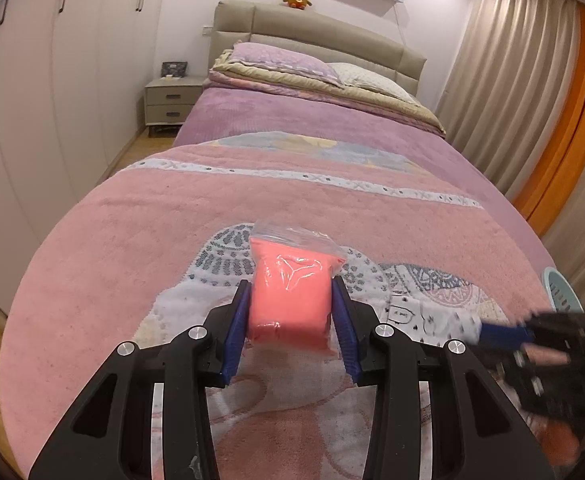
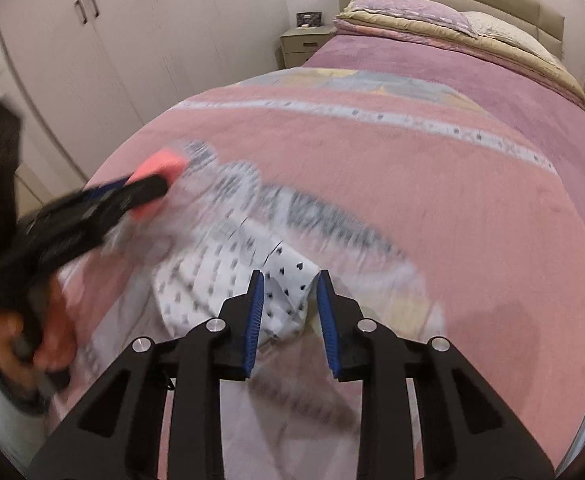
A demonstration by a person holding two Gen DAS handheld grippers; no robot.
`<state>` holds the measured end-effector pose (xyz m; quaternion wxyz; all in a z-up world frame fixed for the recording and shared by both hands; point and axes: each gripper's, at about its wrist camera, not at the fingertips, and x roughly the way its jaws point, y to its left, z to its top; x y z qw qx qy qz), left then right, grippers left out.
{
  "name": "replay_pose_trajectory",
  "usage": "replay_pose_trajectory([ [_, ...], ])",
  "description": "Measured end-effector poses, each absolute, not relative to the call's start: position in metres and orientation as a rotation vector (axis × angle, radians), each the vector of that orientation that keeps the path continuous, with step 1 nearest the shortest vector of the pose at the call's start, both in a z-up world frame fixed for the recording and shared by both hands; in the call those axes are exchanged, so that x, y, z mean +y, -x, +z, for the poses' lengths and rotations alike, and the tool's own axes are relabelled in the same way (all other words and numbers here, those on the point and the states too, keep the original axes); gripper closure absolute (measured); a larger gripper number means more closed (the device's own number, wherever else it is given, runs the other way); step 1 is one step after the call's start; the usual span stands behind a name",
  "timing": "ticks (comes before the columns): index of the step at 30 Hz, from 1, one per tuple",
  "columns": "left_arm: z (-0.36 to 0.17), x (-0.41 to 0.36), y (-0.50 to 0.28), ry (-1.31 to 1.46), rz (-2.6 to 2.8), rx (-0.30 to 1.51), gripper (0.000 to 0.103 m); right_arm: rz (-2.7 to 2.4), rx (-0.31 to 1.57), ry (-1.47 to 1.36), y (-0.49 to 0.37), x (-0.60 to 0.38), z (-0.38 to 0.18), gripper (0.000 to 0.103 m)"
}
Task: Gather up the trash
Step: 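Grasp the pink packet with the left tool while the right tool grasps the dotted napkin, then lift the pink packet and dotted napkin and carry them over the basket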
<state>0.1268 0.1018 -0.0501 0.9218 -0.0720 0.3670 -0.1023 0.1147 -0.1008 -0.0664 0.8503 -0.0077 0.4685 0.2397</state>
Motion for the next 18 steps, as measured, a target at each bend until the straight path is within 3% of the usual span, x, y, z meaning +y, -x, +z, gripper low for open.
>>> replay_pose_trajectory([
  [6,-0.05,0.103,-0.126,0.154,-0.206,0.749,0.065,0.557,0.963,0.025,-0.083,-0.092,-0.06,0.078],
  [8,-0.05,0.104,-0.126,0.157,-0.207,0.75,0.065,0.52,0.931,0.043,-0.083,-0.09,-0.056,0.061],
  [9,-0.05,0.105,-0.126,0.158,-0.208,0.749,0.065,0.49,0.912,0.049,-0.083,-0.089,-0.054,0.041],
  [10,-0.049,0.105,-0.126,0.16,-0.209,0.748,0.065,0.489,0.908,0.051,-0.085,-0.087,-0.054,0.038],
  [18,-0.049,0.107,-0.126,0.171,-0.22,0.749,0.065,0.469,0.956,0.054,-0.111,-0.076,-0.064,0.038],
])
